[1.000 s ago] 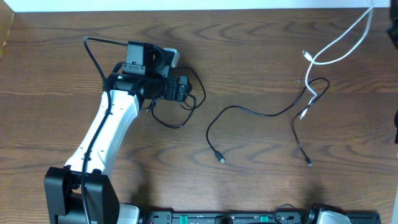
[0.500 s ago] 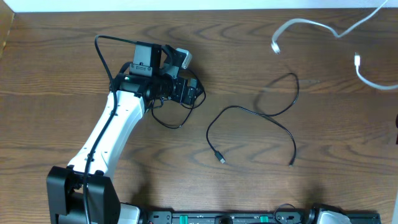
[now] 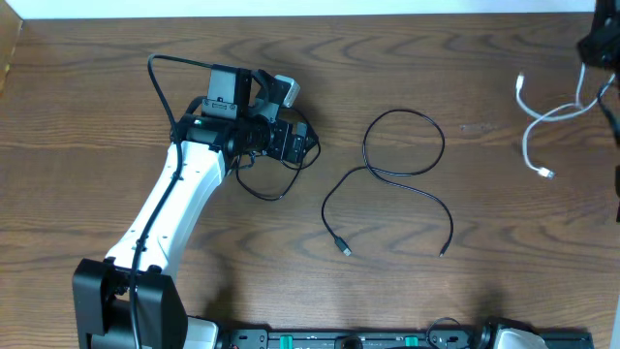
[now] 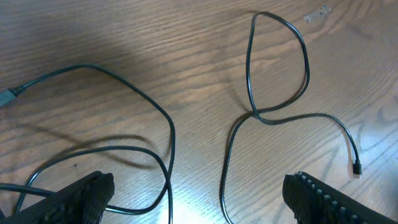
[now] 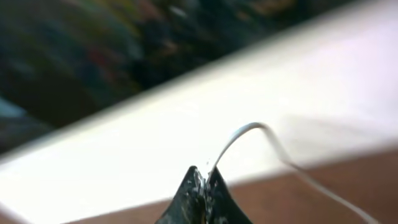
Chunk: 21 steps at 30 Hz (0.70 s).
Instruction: Untangle cables
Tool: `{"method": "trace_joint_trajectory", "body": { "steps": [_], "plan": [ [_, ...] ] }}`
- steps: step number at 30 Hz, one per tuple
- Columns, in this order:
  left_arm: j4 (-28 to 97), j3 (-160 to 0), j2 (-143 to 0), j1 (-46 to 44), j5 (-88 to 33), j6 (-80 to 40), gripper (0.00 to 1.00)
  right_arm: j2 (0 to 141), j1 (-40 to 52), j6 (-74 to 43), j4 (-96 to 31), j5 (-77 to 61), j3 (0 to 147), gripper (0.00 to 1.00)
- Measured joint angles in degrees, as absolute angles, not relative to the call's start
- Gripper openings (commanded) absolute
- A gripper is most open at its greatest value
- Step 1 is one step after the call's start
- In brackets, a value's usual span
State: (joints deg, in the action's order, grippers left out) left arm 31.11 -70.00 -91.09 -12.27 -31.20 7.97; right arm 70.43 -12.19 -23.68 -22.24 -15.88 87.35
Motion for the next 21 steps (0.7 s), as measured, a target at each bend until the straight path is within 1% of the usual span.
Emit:
{"method": "trace_joint_trajectory", "body": {
  "steps": [7, 8, 11, 16, 21],
  "plan": [
    [31.07, -70.0, -91.09, -12.27, -31.07, 7.97, 0.92, 70.43, -12.38, -14.61, -39.86, 7.49, 87.35, 0.01],
    [31.07, -70.0, -91.09, -12.27, -31.0, 7.97, 0.92, 70.43, -12.75, -13.63, -42.09, 11.99, 87.35, 0.01],
    [31.07, -70.0, -91.09, -12.27, -30.94, 7.97, 0.92, 70.54, -15.68, -12.27, -47.44, 18.92, 87.33, 0.01],
    [31.09, -70.0, -91.09, -12.27, -30.96, 7.99, 0.92, 71.35, -22.68, -11.31, -50.54, 23.81, 86.8, 0.01],
    [31.07, -70.0, -91.09, -12.27, -30.96, 7.97, 0.92, 72.75, -28.97, -11.05, -51.88, 25.47, 84.93, 0.01]
  ]
}}
